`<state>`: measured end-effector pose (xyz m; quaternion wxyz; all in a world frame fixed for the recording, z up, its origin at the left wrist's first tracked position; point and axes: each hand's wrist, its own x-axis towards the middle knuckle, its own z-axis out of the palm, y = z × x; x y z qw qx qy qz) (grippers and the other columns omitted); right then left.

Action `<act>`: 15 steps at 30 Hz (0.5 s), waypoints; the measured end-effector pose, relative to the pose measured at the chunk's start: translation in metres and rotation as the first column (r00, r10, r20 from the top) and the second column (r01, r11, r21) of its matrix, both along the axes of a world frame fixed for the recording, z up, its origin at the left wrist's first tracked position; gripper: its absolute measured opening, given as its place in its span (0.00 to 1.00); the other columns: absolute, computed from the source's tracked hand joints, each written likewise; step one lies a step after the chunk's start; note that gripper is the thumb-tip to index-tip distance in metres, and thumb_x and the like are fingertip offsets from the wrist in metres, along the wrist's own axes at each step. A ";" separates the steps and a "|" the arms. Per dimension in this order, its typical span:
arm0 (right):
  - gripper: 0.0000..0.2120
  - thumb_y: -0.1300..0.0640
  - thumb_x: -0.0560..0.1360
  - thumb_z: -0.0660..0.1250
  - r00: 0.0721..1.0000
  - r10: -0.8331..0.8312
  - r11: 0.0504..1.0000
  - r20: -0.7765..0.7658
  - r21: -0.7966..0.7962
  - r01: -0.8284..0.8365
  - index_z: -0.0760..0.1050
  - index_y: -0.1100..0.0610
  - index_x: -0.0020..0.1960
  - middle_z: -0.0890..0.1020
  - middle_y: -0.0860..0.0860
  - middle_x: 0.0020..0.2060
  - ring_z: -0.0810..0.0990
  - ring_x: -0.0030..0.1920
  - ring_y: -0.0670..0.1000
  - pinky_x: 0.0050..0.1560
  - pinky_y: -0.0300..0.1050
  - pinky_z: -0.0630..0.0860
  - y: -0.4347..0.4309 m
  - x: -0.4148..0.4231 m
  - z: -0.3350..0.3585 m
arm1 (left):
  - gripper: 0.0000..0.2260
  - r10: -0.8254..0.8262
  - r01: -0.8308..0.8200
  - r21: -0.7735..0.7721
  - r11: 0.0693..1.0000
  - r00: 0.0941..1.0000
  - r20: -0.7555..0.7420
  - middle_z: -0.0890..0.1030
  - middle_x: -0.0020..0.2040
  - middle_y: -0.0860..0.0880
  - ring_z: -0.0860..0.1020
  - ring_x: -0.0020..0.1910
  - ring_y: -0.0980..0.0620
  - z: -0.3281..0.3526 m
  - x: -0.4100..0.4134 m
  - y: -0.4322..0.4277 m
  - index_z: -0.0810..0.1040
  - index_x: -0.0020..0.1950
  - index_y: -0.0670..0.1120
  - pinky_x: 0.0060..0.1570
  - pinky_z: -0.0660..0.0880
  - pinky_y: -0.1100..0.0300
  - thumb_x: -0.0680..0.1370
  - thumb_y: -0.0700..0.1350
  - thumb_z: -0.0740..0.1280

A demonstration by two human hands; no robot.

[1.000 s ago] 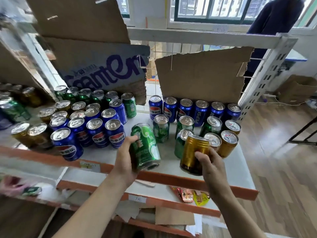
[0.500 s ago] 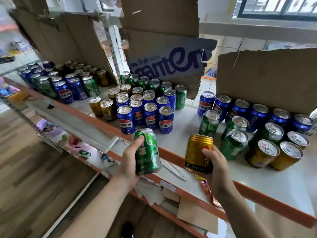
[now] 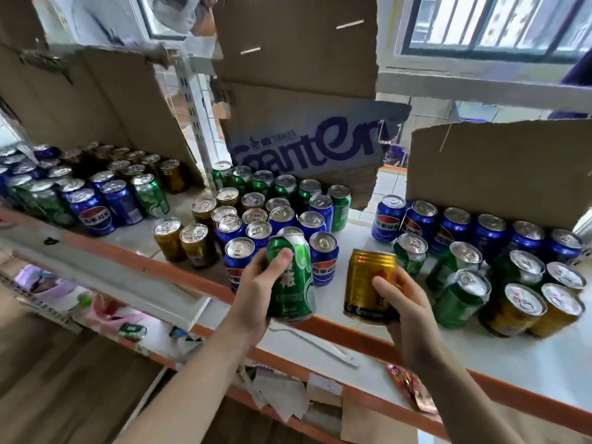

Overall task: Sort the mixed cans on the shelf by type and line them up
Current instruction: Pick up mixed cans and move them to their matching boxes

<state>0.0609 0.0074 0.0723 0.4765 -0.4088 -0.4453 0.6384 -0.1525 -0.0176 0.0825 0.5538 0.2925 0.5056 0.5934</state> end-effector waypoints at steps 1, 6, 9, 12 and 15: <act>0.25 0.48 0.65 0.76 1.000 -0.005 1.000 0.005 0.019 0.005 0.77 0.55 0.59 0.83 0.59 0.50 0.82 0.53 0.64 0.54 0.63 0.80 0.002 -0.005 0.004 | 0.23 -0.018 0.018 0.013 1.000 1.000 -0.003 0.84 0.56 0.41 0.83 0.56 0.41 0.003 -0.007 0.006 0.77 0.64 0.44 0.54 0.79 0.44 0.73 0.54 0.72; 0.17 0.54 0.72 0.70 0.997 -0.024 0.994 0.069 0.110 0.016 0.76 0.53 0.61 0.84 0.56 0.51 0.83 0.52 0.60 0.58 0.62 0.78 0.015 -0.039 0.020 | 0.21 -0.065 0.065 0.061 0.996 0.998 0.000 0.84 0.55 0.41 0.83 0.55 0.40 0.015 -0.044 0.030 0.77 0.64 0.44 0.55 0.79 0.43 0.74 0.53 0.70; 0.17 0.55 0.71 0.68 0.996 -0.052 0.990 0.072 0.133 0.042 0.76 0.53 0.59 0.85 0.57 0.49 0.83 0.52 0.60 0.58 0.63 0.78 0.020 -0.057 0.024 | 0.22 -0.086 0.086 0.087 0.992 0.996 -0.008 0.84 0.56 0.40 0.82 0.56 0.39 0.019 -0.062 0.042 0.77 0.64 0.45 0.55 0.79 0.41 0.74 0.53 0.72; 0.18 0.56 0.71 0.73 0.994 -0.068 0.988 0.088 0.145 0.055 0.77 0.53 0.59 0.84 0.58 0.50 0.83 0.52 0.61 0.58 0.64 0.78 0.024 -0.068 0.023 | 0.23 -0.120 0.123 0.116 0.986 0.992 -0.032 0.83 0.58 0.40 0.82 0.57 0.39 0.023 -0.078 0.055 0.76 0.64 0.47 0.56 0.78 0.37 0.73 0.54 0.72; 0.18 0.55 0.70 0.72 0.993 -0.100 0.984 0.067 0.152 0.089 0.77 0.54 0.60 0.84 0.59 0.51 0.83 0.53 0.63 0.55 0.62 0.79 0.031 -0.077 0.025 | 0.21 -0.157 0.167 0.159 0.973 0.985 -0.074 0.83 0.58 0.43 0.81 0.58 0.40 0.034 -0.092 0.075 0.76 0.64 0.49 0.56 0.78 0.39 0.73 0.53 0.73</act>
